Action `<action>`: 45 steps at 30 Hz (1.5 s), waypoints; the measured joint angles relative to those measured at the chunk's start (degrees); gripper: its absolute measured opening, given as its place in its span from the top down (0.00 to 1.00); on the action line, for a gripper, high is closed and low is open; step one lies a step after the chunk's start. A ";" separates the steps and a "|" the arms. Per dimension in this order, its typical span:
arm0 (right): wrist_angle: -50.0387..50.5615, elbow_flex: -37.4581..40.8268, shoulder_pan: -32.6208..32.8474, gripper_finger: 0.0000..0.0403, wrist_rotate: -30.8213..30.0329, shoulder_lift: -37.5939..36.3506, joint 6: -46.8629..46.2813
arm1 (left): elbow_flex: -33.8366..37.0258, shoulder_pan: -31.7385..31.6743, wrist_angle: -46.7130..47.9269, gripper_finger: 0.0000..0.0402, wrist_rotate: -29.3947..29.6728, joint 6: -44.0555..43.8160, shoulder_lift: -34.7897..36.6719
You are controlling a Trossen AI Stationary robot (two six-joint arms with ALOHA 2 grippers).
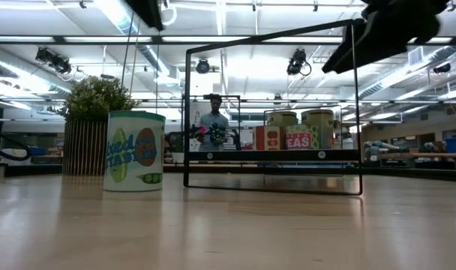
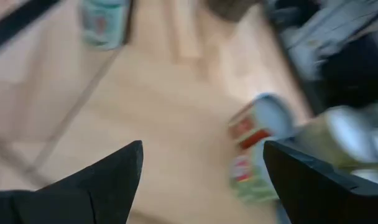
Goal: Pick and place cans onto a shelf
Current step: Put the mixed vegetables can on the shelf
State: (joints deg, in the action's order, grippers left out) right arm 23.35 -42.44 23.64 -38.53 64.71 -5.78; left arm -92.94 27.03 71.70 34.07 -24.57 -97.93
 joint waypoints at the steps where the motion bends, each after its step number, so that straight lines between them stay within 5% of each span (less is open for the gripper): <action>1: 0.73 -0.16 0.00 0.16 2.62 0.00 -1.05 | 2.84 0.62 -1.40 0.40 -0.35 -2.10 1.69; 7: 7.68 -1.58 -0.02 0.16 13.87 0.00 -7.58 | 19.40 3.75 -8.70 0.40 -0.49 -15.37 9.19; 16: 11.45 -3.25 -0.42 0.16 11.35 0.02 -8.38 | 34.55 6.16 -11.45 0.40 -10.14 -28.88 12.85; 23: 11.46 -3.25 -1.18 0.16 11.20 0.02 -7.61 | 45.74 6.79 -35.01 0.36 -14.45 -27.47 12.77; 27: 11.44 -3.25 -1.33 0.16 11.18 0.02 -7.57 | 48.63 5.58 -42.00 0.23 -14.30 -27.27 12.52; 33: 11.41 -3.25 -1.33 0.16 11.20 0.02 -7.59 | 49.88 5.55 -47.88 0.03 -6.69 -24.37 12.51; 45: 11.22 -3.25 -1.33 0.16 9.67 0.02 -7.59 | 50.26 3.87 -56.83 0.01 0.88 -18.25 9.46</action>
State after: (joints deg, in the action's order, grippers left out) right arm 34.57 -45.69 22.31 -28.86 64.73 -13.37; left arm -42.68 30.90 14.86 34.95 -42.81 -88.48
